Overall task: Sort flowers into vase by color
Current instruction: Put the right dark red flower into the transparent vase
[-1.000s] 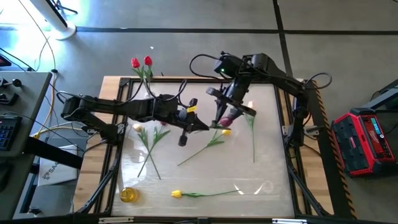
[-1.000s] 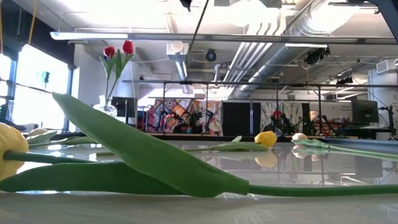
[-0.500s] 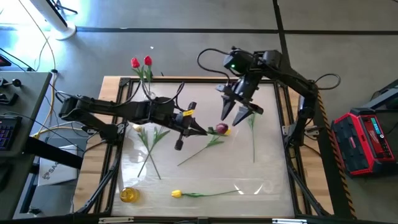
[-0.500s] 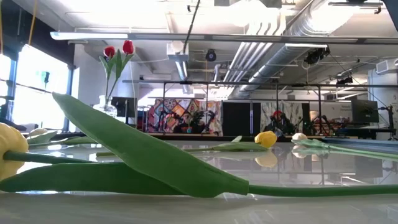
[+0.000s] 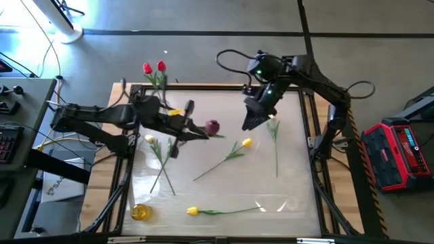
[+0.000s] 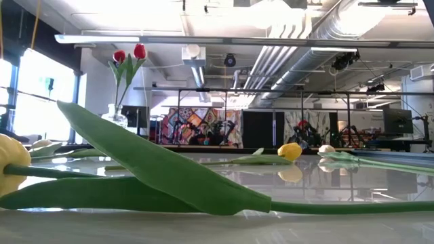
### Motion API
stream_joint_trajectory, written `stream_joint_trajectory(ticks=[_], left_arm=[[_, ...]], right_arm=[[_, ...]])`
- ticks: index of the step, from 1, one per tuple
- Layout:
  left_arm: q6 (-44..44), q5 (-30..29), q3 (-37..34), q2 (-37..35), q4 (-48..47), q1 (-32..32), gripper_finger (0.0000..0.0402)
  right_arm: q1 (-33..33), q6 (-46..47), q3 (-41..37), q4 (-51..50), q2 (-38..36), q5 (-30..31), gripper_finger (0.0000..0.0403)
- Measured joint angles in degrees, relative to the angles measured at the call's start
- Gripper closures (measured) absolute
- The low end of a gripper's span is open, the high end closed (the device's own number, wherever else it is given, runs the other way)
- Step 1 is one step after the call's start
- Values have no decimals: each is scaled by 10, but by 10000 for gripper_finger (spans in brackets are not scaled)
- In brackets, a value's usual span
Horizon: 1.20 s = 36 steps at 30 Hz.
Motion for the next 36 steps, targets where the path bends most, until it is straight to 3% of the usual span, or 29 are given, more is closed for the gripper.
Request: stream_joint_trajectory(ticks=[5,9,15,22,27,36], left_arm=[[-27,0,0,-26,0,8,401],[-53,0,0,-36,0,16,401],[-72,0,0,-43,3,16,401],[-80,-11,0,-43,17,16,401],[-80,-65,0,-43,26,16,401],[-79,-82,0,-43,48,16,401]], right_arm=[[0,-91,0,40,-17,68,181],[9,-180,0,117,-41,160,188],[47,-321,0,212,-77,289,221],[96,-436,-3,249,-114,436,263],[98,-472,-48,311,-146,430,290],[92,-502,-174,451,-231,385,328]])
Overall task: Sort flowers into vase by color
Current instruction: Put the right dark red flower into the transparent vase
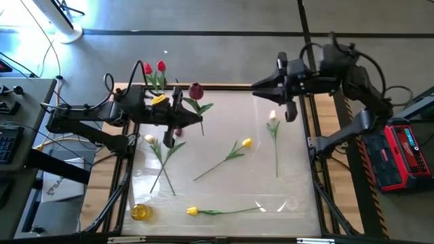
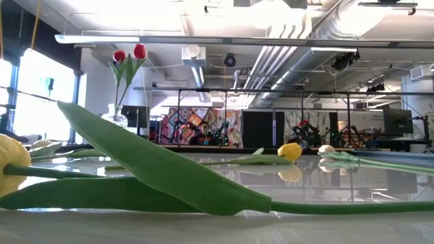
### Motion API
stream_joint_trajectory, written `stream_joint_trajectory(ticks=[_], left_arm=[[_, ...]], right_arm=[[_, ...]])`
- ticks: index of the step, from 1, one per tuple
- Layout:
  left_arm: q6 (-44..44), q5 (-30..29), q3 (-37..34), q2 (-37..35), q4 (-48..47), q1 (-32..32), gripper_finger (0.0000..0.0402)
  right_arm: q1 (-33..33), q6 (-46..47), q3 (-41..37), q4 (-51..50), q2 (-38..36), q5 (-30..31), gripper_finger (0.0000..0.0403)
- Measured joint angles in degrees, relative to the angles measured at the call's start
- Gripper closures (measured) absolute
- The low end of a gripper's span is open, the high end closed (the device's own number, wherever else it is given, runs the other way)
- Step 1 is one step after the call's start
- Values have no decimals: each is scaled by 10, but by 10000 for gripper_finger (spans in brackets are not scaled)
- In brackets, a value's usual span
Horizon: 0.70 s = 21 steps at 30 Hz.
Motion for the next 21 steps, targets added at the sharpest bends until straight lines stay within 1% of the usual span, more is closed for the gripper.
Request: stream_joint_trajectory(ticks=[3,5,8,12,14,17,21], left_arm=[[3,0,0,0,-1,0,401],[10,0,0,0,-1,0,401],[11,-5,0,0,0,0,401],[11,-9,0,0,4,0,401],[11,-10,0,0,4,0,401],[11,-10,0,0,3,3,401],[16,-10,0,0,3,4,401]], right_arm=[[0,-2,-64,75,-41,10,337],[0,-9,-116,143,-72,22,345],[-9,-12,-199,237,-113,24,363],[-31,19,-278,309,-143,18,392],[-42,39,-297,325,-151,13,400],[-52,63,-314,347,-158,9,398],[-61,91,-315,342,-159,9,396]])
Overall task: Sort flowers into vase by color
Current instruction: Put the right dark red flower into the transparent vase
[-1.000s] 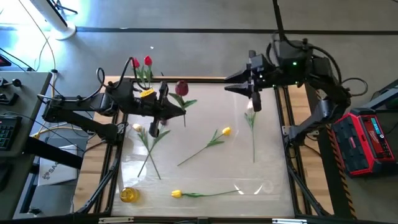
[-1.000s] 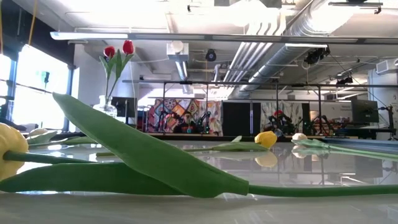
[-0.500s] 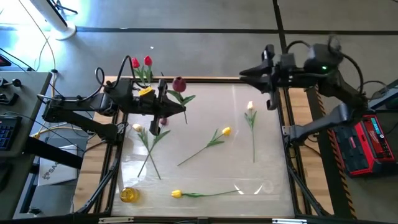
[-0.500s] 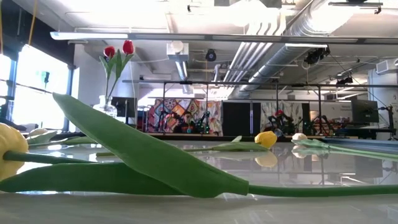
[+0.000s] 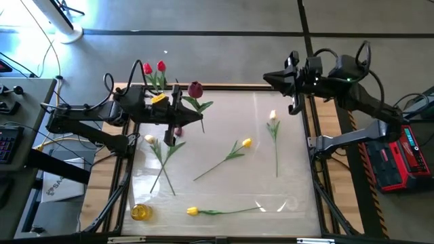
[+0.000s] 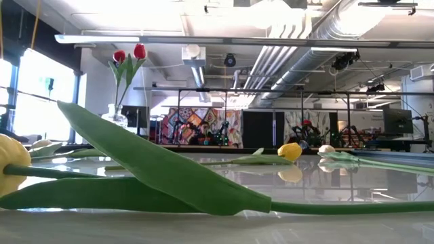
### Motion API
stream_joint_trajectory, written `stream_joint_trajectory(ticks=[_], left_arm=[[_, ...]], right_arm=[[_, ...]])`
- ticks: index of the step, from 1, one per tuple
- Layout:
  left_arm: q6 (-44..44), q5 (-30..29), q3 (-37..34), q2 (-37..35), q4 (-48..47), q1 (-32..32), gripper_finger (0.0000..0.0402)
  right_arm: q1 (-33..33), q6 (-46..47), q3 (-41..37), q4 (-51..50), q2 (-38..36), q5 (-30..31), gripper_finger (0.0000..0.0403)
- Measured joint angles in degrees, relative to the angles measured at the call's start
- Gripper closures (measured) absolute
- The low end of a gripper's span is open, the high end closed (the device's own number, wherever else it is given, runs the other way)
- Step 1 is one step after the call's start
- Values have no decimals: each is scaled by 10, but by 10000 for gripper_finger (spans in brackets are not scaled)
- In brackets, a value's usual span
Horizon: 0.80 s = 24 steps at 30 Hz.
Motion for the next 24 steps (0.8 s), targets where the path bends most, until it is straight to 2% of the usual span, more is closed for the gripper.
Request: stream_joint_trajectory(ticks=[6,16,24], left_arm=[[5,-11,0,0,-1,0,401],[11,-169,0,-25,-65,0,401],[50,-243,0,-62,-65,18,401]], right_arm=[[-3,10,0,-30,3,45,396],[-3,9,0,-84,3,50,396],[-3,9,0,-99,3,50,396]])
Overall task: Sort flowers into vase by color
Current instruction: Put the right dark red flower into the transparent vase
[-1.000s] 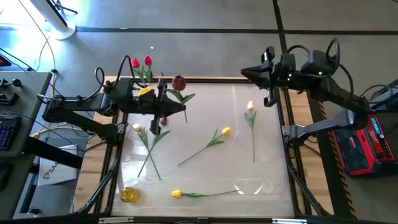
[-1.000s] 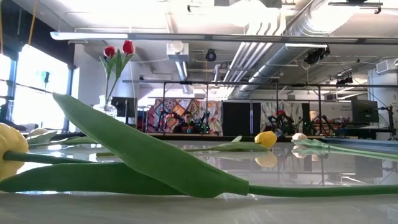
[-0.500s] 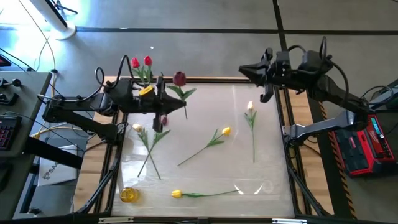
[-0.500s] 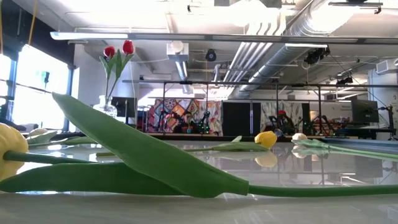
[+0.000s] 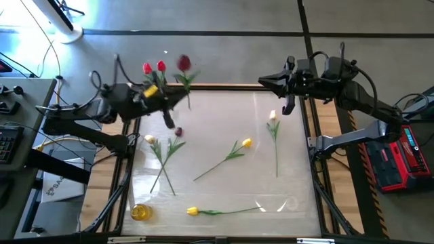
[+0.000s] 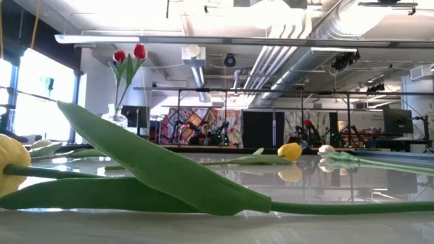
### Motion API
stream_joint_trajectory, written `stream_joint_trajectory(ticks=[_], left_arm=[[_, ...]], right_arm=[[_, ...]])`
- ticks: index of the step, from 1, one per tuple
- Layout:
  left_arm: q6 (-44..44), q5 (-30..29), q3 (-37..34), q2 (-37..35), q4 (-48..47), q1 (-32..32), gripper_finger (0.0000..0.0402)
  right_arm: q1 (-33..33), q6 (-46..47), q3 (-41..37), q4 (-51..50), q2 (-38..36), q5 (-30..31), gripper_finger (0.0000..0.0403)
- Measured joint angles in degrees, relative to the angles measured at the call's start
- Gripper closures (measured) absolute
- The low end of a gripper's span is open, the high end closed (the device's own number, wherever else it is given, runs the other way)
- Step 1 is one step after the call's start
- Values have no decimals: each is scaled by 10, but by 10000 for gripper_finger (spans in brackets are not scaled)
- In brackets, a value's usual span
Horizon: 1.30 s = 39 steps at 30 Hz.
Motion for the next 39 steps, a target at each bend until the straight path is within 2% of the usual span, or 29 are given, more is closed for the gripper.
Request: stream_joint_trajectory(ticks=[4,14,18,30,36,39], left_arm=[[-6,-22,0,-37,-27,10,401],[-8,-146,-1,-98,-174,12,401],[9,-159,-39,-110,-174,12,401],[-28,-160,-225,-220,-65,57,401],[-7,-164,-352,-263,78,88,401],[3,-170,-393,-269,136,101,401]], right_arm=[[0,0,0,0,0,0,396],[0,0,0,0,0,0,396],[0,0,0,0,0,0,396],[0,0,0,0,0,0,396],[0,0,0,0,0,0,396],[0,0,0,0,0,0,396]])
